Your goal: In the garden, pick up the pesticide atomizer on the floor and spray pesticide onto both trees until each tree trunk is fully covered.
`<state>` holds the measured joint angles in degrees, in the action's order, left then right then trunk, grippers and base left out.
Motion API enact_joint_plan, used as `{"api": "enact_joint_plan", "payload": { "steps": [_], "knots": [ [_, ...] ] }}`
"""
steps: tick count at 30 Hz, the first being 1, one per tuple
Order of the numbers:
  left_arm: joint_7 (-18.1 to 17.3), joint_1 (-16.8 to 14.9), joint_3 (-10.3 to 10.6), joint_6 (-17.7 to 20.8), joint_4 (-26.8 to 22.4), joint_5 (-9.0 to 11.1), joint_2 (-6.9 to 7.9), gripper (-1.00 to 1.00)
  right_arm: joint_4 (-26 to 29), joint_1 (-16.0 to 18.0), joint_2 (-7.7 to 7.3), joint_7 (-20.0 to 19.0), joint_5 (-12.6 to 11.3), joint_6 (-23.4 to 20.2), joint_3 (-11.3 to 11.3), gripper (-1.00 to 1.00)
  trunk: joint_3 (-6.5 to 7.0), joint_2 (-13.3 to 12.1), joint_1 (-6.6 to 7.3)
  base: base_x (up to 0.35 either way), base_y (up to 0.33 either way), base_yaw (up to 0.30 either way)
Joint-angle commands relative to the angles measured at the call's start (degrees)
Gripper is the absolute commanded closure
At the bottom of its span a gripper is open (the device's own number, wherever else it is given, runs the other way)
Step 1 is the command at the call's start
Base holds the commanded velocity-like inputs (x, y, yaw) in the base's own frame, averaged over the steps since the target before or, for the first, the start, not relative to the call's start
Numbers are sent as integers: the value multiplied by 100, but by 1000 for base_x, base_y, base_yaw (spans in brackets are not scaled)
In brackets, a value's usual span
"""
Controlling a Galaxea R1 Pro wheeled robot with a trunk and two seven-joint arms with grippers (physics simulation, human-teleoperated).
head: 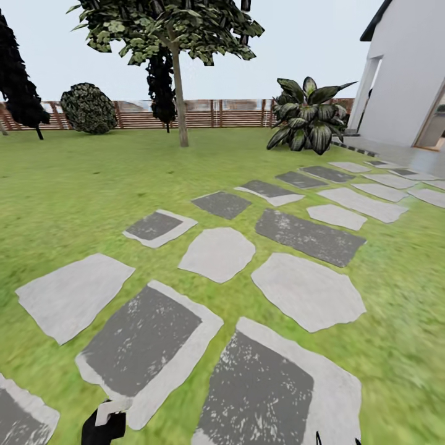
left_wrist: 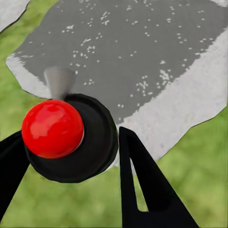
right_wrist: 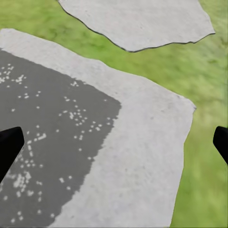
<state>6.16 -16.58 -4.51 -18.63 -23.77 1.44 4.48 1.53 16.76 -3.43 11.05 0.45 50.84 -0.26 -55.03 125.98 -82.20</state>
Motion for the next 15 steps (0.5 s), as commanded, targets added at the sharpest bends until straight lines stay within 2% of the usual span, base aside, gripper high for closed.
{"api": "enact_joint_plan", "payload": {
  "steps": [1, 15],
  "knots": [
    [8, -3, 2, -19, 4, 14, 0, 100, -3, 3, 0, 11, 7, 14, 0, -100, -5, 2, -2, 339, 0, 0],
    [8, -3, -3, -22, 4, 15, -4, 100, -3, 3, 0, 11, 7, 14, 0, -100, -5, 2, -2, 339, 0, 0]
  ]
}}
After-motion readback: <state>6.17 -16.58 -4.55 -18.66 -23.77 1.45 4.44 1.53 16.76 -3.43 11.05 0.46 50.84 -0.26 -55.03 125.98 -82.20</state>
